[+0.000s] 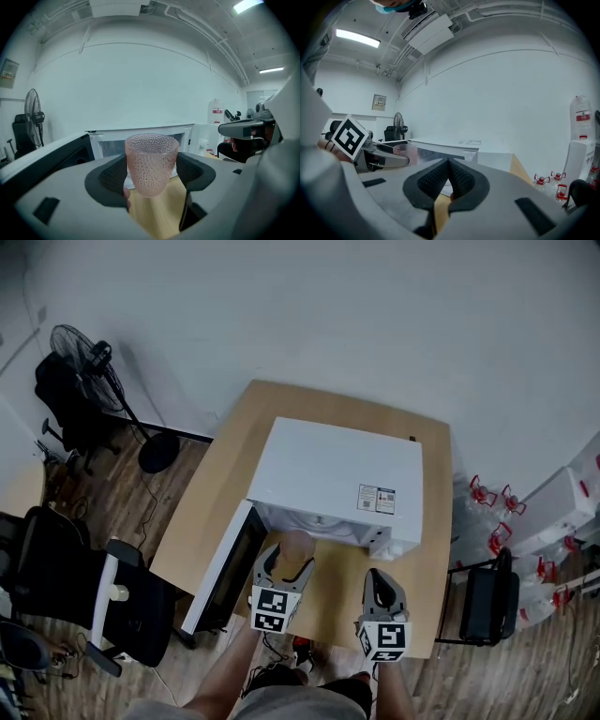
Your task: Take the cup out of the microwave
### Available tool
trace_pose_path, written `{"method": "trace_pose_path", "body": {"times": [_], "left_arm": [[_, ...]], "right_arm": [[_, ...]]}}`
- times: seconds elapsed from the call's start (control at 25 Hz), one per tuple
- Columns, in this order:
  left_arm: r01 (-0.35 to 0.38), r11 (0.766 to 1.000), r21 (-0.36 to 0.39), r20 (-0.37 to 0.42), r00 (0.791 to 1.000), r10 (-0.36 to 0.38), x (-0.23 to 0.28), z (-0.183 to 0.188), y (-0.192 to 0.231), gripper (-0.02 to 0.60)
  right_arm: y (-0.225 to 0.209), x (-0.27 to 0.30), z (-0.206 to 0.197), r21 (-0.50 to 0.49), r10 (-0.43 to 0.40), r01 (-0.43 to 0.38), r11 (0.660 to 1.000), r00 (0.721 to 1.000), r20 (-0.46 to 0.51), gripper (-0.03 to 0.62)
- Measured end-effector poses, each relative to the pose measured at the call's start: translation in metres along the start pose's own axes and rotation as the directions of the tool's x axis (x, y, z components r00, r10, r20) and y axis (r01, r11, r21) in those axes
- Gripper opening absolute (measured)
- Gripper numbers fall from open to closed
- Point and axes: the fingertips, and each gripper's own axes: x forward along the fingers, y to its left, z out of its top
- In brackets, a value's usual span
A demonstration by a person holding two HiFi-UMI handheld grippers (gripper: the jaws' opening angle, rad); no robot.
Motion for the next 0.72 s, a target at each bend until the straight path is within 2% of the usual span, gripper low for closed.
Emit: {"method": "trace_pose_path", "body": {"times": [0.72], "left_arm": [[-0.016,1.000,0.012,0.094,0.995,0.015,-0.086,0.047,-0.001,0.345]], "right_arm": [[0.024,-0.025,0.033,-0.038,0.031,-0.029,0.999,0.997,0.065,0.017]]}}
